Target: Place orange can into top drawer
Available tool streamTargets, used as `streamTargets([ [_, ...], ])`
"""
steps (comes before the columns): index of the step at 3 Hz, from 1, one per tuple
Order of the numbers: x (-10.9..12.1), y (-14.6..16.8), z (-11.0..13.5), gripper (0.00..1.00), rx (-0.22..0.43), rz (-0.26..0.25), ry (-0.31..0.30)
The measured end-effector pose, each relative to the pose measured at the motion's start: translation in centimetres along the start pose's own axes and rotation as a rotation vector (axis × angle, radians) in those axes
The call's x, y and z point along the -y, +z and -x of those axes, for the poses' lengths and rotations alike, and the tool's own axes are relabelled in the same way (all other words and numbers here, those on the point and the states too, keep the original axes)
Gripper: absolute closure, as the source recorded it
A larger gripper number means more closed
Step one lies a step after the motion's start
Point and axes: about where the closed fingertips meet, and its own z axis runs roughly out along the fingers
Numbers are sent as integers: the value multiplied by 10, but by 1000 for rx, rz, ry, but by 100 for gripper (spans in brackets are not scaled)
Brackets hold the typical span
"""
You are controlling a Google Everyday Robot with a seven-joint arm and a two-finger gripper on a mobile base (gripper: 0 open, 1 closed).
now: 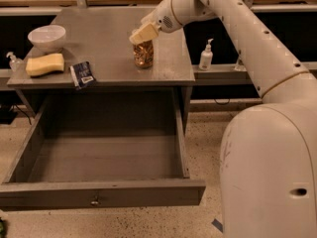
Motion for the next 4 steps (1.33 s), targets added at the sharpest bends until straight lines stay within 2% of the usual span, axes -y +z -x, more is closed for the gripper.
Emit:
streamTargets([
  [1,-21,-7,-15,64,-45,47,44],
  [2,-41,-12,-17,93,-61,88,48],
  [3,-51,-45,14,100,19,66,-48],
  [4,-51,-45,14,100,19,66,-48],
])
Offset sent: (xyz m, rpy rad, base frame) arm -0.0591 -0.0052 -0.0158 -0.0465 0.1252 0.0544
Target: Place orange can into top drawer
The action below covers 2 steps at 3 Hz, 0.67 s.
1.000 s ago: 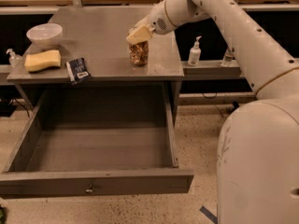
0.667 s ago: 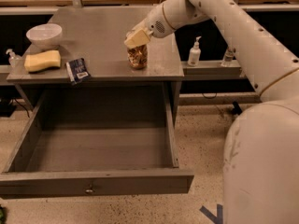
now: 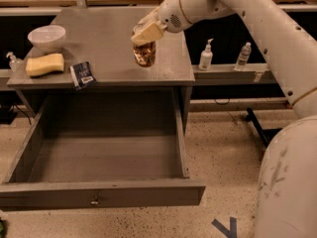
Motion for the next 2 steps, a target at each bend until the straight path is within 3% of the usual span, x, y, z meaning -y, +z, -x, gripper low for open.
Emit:
streamTargets([
  [1,-24,7,2,100,69,51,9],
  [2,-79,1,7,100,219,131,28],
])
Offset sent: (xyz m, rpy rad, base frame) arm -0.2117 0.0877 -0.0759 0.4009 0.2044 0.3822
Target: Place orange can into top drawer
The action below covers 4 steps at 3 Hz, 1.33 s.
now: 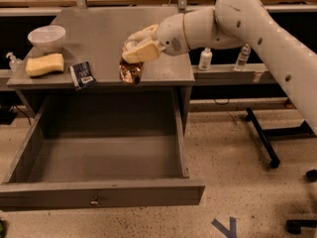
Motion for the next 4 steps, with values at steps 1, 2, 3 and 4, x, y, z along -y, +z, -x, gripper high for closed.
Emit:
streamTargets([
  [1,-70,28,-12,100,60,135,13],
  [2,-139,70,-53,85,17,277,9],
  [3,-180,101,-106,62,-63,341,-21],
  [4,-199,120,-142,39,-114,340,-60],
])
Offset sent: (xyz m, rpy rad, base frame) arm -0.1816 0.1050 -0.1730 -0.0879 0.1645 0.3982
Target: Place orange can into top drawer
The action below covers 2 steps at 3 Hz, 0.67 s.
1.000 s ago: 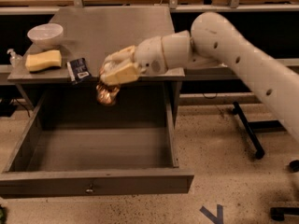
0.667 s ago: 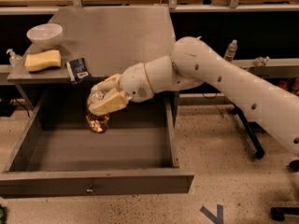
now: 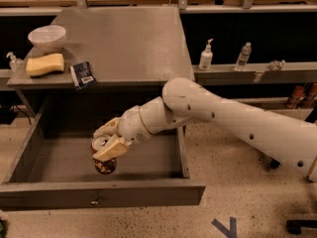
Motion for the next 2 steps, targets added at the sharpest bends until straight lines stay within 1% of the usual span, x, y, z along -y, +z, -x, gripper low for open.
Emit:
streamTargets([
  [1,12,13,-17,15,-41,-71,-26],
  [2,37,27,-39,0,-77,-122,1],
])
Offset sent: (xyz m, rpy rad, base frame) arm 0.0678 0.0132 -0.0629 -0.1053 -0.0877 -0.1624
